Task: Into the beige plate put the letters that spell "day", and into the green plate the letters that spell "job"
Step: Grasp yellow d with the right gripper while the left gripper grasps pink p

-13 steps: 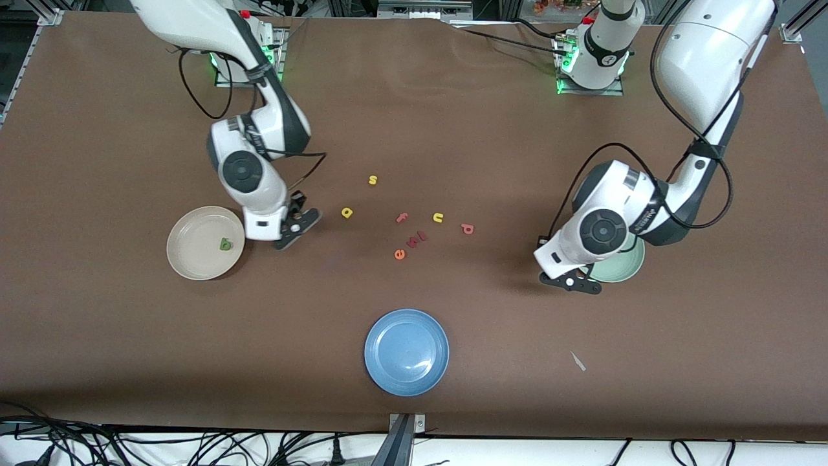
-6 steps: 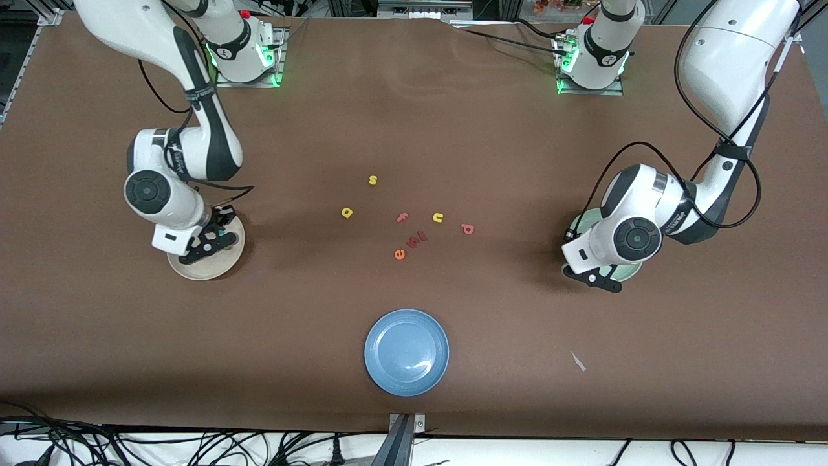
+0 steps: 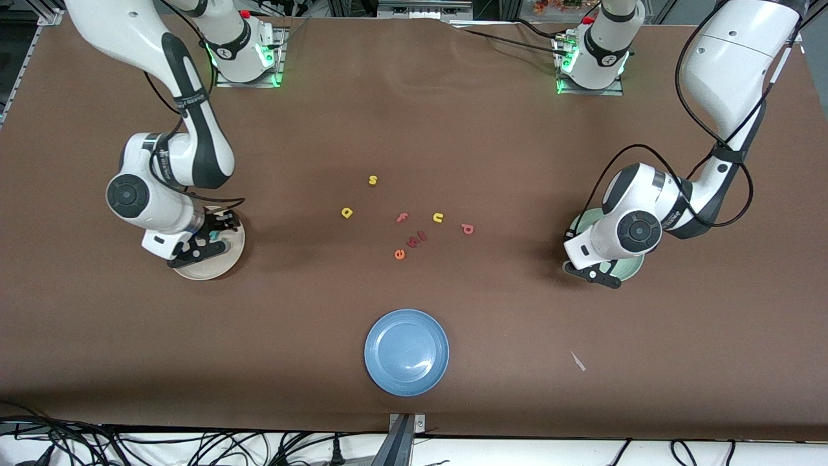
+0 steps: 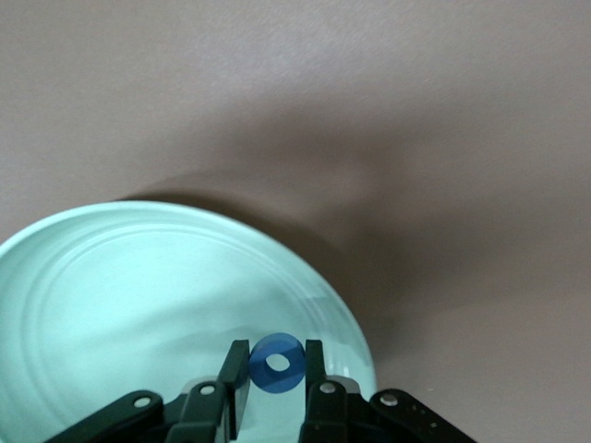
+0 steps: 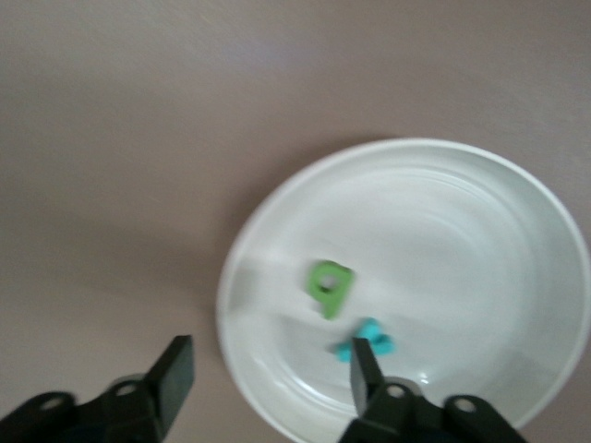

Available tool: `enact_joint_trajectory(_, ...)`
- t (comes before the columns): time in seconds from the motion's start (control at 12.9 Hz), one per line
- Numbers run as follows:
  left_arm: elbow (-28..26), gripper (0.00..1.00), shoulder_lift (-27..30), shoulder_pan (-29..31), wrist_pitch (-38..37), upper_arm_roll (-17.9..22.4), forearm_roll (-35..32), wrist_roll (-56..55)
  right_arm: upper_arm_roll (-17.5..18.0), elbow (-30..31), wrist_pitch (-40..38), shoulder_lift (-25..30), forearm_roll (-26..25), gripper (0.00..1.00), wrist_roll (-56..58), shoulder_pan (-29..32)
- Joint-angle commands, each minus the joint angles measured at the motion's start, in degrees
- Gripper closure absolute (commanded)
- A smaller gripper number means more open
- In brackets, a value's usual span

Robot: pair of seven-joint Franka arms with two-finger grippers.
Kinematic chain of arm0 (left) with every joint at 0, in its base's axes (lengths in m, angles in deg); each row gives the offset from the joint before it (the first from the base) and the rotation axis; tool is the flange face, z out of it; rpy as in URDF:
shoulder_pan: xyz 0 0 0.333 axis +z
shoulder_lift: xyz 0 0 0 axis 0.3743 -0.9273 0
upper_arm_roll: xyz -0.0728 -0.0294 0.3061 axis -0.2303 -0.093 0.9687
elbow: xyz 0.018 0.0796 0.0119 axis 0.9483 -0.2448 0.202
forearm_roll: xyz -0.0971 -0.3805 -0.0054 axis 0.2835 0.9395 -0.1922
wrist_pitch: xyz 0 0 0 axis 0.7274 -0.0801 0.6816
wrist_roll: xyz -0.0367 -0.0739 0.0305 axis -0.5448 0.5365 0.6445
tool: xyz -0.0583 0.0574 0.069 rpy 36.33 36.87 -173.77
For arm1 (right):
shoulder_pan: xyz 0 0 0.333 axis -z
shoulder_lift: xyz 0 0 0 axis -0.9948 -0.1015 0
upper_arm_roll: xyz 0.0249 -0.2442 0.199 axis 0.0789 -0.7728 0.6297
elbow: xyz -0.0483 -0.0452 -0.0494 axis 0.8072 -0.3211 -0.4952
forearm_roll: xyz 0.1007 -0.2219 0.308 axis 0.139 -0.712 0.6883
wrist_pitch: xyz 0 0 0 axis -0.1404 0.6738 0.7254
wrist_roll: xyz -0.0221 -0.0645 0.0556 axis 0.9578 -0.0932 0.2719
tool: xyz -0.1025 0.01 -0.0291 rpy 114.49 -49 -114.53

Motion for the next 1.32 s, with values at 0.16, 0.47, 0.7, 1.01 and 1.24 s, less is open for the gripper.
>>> enact_joint_trajectory(0.16, -3.4, 0.91, 1.5, 1.0, 3.8, -0.5, -2.0, 0.5, 9.8, -0.8, -0.8, 0.8, 0.7, 0.00, -24.7, 0.0)
enact_joint_trajectory(0.47, -3.4, 0.00, 2.6, 1.6, 2.8, -0.6, -2.0, 0.5, 15.4, -0.8, 2.0, 0.1, 0.6, 0.00, -30.5, -1.3)
enact_joint_trajectory(0.7, -3.1, 0.00, 5.0, 1.5, -0.8, -0.7, -1.9, 0.5, 15.4, -0.9, 7.6, -2.7, 0.2, 0.00, -41.9, -6.3)
enact_joint_trajectory(1.01, -2.4, 0.00, 7.2, 1.5, -3.9, -3.5, 3.0, -0.7, 15.4, -3.8, 10.3, -6.8, -0.1, 0.00, -52.6, -9.6)
enact_joint_trajectory(1.24, -2.4, 0.00, 8.0, 1.0, -3.9, -4.8, 8.6, -3.8, 15.4, -4.2, 10.4, -8.4, 0.3, 0.00, -53.6, -10.7)
